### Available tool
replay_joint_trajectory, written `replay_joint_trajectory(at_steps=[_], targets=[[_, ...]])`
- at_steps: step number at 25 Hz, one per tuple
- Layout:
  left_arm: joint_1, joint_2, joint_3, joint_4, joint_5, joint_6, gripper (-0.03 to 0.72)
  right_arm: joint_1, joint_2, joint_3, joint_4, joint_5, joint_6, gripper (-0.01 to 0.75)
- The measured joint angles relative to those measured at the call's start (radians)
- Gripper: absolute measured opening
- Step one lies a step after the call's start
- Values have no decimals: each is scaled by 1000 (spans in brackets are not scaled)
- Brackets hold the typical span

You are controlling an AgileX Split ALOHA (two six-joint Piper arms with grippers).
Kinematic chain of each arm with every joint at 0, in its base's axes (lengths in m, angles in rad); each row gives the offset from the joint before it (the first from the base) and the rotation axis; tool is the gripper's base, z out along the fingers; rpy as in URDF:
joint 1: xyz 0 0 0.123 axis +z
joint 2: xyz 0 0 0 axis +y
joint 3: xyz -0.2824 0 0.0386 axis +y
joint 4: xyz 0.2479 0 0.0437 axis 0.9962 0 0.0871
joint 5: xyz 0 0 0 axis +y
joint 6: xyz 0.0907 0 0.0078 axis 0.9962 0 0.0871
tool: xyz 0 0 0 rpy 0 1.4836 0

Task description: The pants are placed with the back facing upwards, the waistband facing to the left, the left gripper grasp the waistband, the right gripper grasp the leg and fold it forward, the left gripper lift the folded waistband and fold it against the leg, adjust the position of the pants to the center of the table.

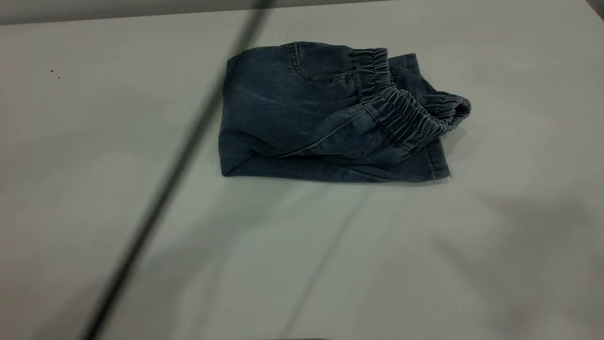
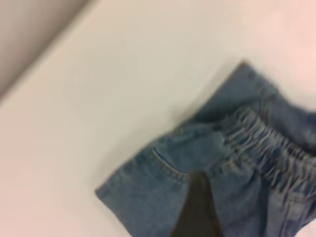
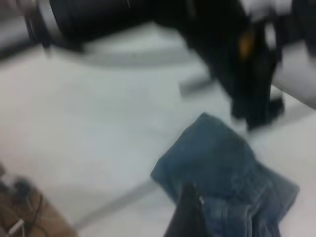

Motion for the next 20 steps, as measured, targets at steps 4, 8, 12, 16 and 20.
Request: replay_joint_trajectory(at_steps=[4, 8, 12, 16, 20], targets=[[0, -164, -1, -10, 0, -24, 532, 0, -140, 0, 0, 93, 12, 514], [0, -338, 97, -58, 0, -33, 532, 0, -291, 34, -10, 100, 44, 514], [0, -527, 309, -85, 0, -33, 532, 0, -464, 118, -37, 106, 64, 514], [0, -711, 547, -90, 0, -35, 532, 0, -643, 244, -103, 106, 96, 514], [0, -903, 776, -90, 0, -36, 532, 0, -843, 381, -198, 106, 146, 514]])
